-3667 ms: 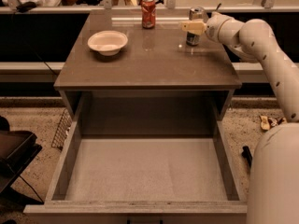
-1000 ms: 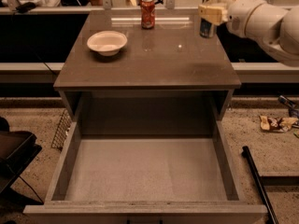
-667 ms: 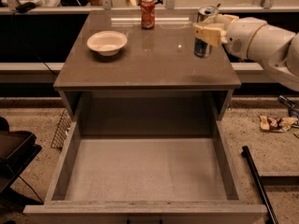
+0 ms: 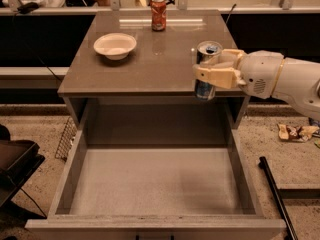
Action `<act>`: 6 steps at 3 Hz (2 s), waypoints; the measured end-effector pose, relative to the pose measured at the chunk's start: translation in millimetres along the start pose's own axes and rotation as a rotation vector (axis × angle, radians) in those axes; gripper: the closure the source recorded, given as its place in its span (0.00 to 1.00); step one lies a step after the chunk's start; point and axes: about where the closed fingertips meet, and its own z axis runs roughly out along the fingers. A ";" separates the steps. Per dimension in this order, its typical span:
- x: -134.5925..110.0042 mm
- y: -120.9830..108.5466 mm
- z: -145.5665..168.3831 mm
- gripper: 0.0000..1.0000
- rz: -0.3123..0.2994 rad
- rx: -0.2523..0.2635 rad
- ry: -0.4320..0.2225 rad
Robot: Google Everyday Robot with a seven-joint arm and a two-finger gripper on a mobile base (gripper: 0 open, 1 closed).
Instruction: Place redbull can into top drawer
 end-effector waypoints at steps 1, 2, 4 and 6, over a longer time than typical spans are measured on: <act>0.3 9.3 1.7 1.00 -0.001 -0.036 0.003; 0.3 9.3 1.8 1.00 -0.001 -0.036 0.003; 80.4 56.4 46.0 1.00 0.037 -0.152 0.015; 172.2 99.3 98.8 1.00 0.059 -0.236 -0.034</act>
Offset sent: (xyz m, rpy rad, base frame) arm -0.0069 0.0064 -0.0010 -0.0034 0.0049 0.0357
